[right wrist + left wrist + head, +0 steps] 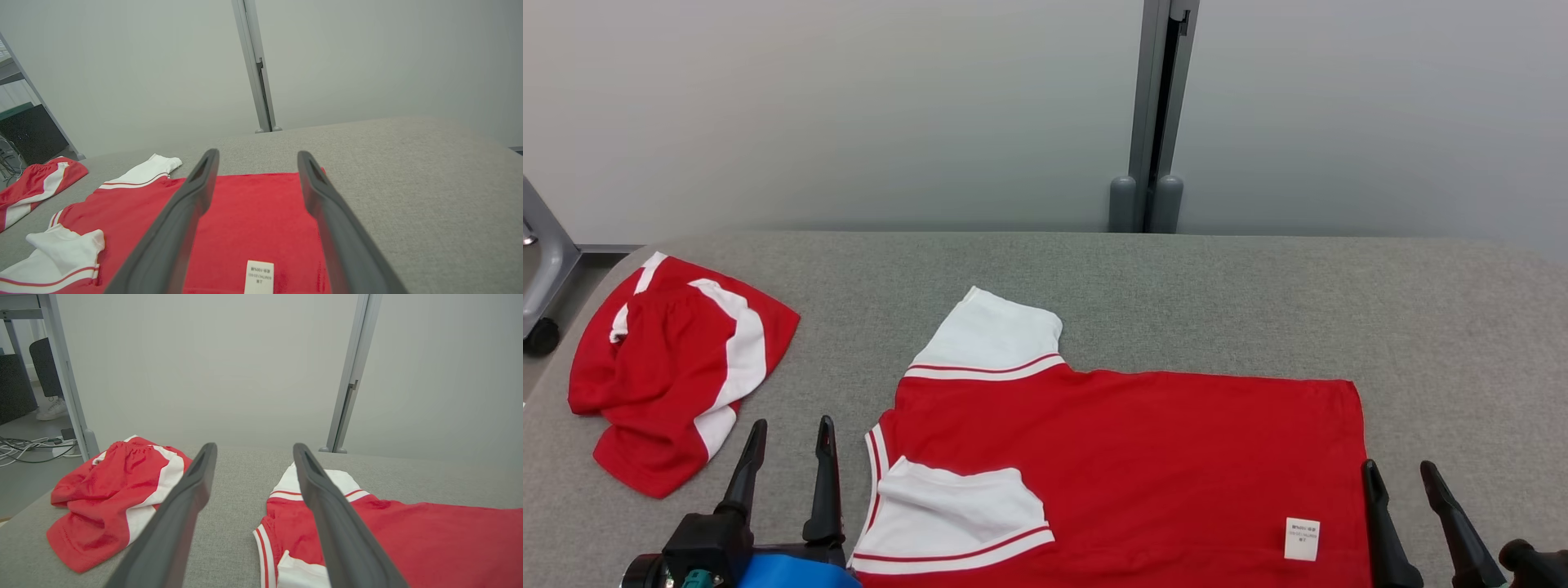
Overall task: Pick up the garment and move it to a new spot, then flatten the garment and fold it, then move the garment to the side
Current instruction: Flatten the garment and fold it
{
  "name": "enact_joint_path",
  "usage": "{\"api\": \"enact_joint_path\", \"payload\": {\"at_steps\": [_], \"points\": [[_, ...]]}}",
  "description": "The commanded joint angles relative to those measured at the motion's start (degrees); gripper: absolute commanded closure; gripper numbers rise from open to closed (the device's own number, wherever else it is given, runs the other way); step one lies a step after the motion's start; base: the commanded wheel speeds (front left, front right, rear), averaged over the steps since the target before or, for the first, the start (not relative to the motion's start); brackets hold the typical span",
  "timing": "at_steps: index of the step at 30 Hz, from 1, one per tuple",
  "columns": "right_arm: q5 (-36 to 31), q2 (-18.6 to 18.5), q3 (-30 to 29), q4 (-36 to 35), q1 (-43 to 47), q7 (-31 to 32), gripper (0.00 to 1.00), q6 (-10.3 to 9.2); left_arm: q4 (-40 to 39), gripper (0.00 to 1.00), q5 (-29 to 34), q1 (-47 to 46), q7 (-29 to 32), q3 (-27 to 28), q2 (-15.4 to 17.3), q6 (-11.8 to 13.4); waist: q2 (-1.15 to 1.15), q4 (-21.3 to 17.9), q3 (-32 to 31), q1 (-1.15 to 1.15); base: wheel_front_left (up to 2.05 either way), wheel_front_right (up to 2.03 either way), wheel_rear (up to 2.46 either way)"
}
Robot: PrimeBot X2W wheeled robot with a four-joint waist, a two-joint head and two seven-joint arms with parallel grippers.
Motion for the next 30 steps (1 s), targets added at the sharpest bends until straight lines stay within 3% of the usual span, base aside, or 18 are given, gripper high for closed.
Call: {"api": "enact_joint_path", "payload": {"at_steps": [1,30], "points": [[-0.15,-0.02,0.33,0.21,0.68,-0.45,0.0,0.03,0.13,0.0,0.63,-0.44,-0.26,0.29,-0.41,-0.43,-0.01,0.03,-0.07,0.0,0.0,0.0,0.0],[-1.18,-0.02,0.79,0.7,1.57,0.6,0.0,0.03,1.65,0.0,3.54,0.56,-0.26,4.04,-2.65,-3.39,-0.01,0.27,-0.82,0.0,0.0,0.0,0.0]]}}
